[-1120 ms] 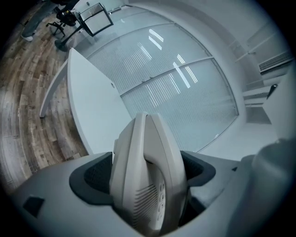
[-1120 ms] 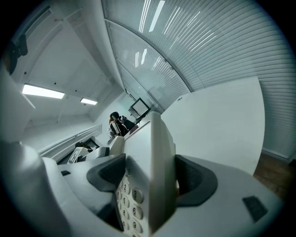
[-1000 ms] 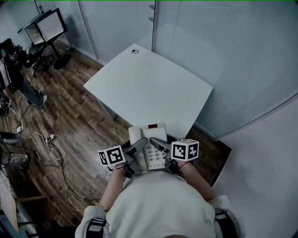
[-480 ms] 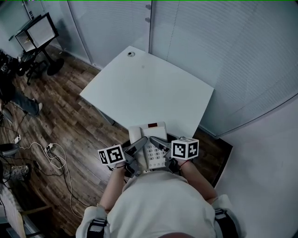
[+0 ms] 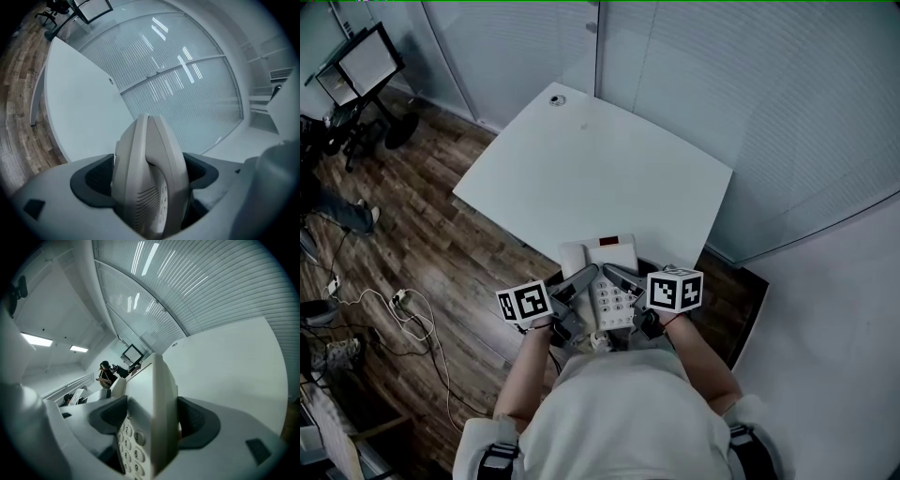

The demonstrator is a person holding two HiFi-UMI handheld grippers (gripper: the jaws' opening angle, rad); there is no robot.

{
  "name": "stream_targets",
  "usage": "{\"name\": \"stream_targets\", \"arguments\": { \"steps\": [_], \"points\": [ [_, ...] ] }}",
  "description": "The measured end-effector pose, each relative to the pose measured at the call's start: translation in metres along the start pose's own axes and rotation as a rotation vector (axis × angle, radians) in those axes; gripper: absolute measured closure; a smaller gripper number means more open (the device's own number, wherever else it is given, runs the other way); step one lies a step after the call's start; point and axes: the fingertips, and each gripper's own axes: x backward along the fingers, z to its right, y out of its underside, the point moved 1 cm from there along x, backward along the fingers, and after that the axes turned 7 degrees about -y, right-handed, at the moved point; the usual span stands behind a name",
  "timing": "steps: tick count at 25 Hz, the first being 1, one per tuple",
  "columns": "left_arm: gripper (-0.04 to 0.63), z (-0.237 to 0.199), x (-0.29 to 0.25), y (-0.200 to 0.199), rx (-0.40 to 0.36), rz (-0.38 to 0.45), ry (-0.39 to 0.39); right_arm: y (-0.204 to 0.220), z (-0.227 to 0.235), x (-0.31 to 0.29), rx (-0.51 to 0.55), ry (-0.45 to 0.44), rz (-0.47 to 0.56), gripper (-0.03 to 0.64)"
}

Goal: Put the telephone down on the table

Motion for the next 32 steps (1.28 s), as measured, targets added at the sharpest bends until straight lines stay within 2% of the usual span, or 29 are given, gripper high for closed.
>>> {"name": "stream_targets", "arguments": {
  "steps": [3, 5, 8, 14, 32],
  "points": [
    [0.172, -0.001, -0.041, -0.041, 0.012, 0.002, -0.020, -0.048, 0.029, -0.017, -0.009, -0.011, -0.019, 0.276],
    [0.172, -0.012, -0.066, -0.054, 0.012, 0.005, -0.033, -0.063, 0.053, -0.029, -0.016, -0.023, -0.024, 0.276],
    [0.172, -0.022, -0.074, -0.052, 0.010, 0.010, -0.041, -0.061, 0.064, -0.034, -0.014, -0.034, -0.027, 0.276],
    [0.171, -0.009, -0.058, -0.047, 0.004, 0.011, -0.032, -0.058, 0.046, -0.025, -0.006, -0.028, -0.021, 0.276],
    [0.170, -0.024, -0.077, -0.048, 0.017, -0.027, -0.042, -0.057, 0.065, -0.031, -0.020, 0.018, -0.016, 0.276]
  ]
}}
